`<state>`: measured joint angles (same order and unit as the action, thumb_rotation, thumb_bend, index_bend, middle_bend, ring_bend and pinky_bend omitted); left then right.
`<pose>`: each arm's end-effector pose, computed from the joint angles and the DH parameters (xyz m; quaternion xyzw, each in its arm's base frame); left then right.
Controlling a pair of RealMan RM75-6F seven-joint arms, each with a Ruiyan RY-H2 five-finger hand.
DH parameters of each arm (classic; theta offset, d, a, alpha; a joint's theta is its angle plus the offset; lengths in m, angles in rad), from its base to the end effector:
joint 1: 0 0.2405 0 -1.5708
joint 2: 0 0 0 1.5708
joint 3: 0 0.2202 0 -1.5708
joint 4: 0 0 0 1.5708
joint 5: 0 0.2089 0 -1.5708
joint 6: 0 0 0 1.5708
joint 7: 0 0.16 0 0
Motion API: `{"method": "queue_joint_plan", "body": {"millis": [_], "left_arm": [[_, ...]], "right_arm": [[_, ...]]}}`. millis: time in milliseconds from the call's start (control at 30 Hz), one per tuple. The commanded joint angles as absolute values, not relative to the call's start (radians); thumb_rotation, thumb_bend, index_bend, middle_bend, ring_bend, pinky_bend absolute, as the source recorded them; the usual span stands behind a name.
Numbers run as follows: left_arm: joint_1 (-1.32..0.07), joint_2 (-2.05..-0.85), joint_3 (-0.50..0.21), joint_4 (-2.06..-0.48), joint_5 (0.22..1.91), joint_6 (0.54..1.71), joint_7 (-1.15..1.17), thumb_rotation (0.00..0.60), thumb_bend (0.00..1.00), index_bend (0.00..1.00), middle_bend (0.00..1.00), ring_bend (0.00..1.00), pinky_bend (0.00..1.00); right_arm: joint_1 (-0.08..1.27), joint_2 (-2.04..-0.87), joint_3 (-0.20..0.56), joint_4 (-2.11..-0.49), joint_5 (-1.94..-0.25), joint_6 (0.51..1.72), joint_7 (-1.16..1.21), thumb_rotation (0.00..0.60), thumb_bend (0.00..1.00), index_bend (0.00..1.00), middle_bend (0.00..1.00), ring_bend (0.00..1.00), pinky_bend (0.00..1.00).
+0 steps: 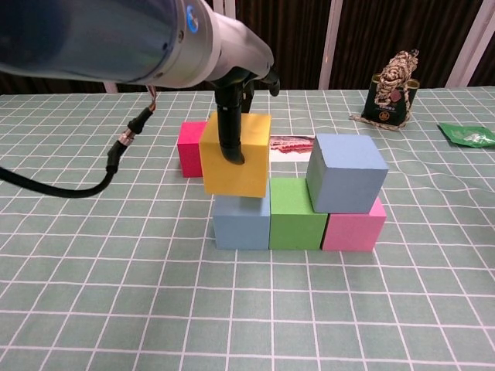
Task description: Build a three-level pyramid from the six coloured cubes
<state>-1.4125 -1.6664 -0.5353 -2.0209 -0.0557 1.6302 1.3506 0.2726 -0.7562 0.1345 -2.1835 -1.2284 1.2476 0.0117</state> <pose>0.0776 0.2705 -0.0036 -0.7851 -0.3234 -0.2038 0.4874 -0.1819 -0.2316 0.1711 0.5733 -0.5025 0.4162 0.4955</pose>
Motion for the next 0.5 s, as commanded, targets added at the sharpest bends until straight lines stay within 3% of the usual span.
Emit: {"method": "queue_joint_plan", "body": {"millis": [33, 500], "left_arm": [[-1.427, -1.677, -0.535, -2.005, -0.062, 1.638, 1.361, 0.600, 0.39, 0.03, 0.36, 0.00, 0.04], [-1.454, -1.720, -0.523, -1.945, -0.048, 1.629, 1.350, 0.600, 0.39, 0.03, 0.36, 0.00, 0.04]], "right_arm": [[0.272, -0.755, 0.135, -2.184, -1.230, 1.246, 0.015, 0.600, 0.26, 0.00, 0.00, 0.00, 0.00], [0.270, -0.752, 0.139, -2.181, -1.231, 1.240, 0.023, 0.600, 0.26, 0.00, 0.00, 0.00, 0.00]]}}
